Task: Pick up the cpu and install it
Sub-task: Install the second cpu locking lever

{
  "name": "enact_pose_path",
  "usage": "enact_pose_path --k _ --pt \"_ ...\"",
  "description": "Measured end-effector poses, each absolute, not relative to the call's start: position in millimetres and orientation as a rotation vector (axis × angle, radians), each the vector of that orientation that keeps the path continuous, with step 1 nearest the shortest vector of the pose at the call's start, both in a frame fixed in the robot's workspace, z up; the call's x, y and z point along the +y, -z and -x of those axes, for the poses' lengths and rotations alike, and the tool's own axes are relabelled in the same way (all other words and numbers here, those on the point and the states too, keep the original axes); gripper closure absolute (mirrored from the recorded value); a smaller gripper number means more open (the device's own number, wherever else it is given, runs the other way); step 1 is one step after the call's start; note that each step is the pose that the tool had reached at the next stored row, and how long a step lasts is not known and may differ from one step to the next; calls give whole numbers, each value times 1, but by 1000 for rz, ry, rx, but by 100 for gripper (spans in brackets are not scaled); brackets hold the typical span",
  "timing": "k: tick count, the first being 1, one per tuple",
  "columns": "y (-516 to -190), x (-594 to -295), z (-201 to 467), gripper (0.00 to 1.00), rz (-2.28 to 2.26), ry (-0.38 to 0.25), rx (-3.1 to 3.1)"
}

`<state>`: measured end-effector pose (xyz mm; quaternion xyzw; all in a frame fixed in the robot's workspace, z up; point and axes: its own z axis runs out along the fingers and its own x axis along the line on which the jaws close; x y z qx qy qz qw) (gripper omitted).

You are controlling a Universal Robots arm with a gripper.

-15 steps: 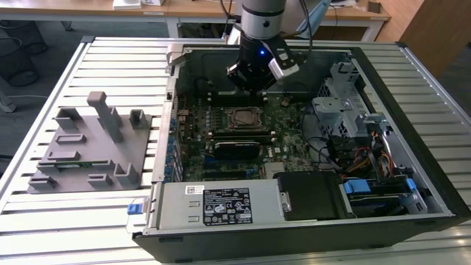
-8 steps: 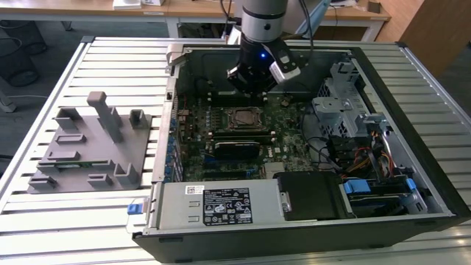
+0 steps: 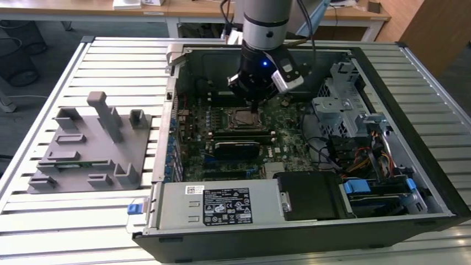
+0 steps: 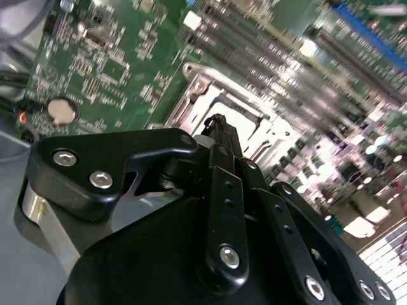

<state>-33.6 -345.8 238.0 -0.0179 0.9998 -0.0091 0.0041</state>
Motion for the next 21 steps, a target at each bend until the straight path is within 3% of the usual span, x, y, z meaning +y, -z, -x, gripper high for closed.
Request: enact_pose_path --k 5,10,21 --pt "-238 -356 34 89 57 17 3153" --pt "-237 -364 34 89 58 -60 3162" --pt "-233 -388 39 89 58 -81 3162"
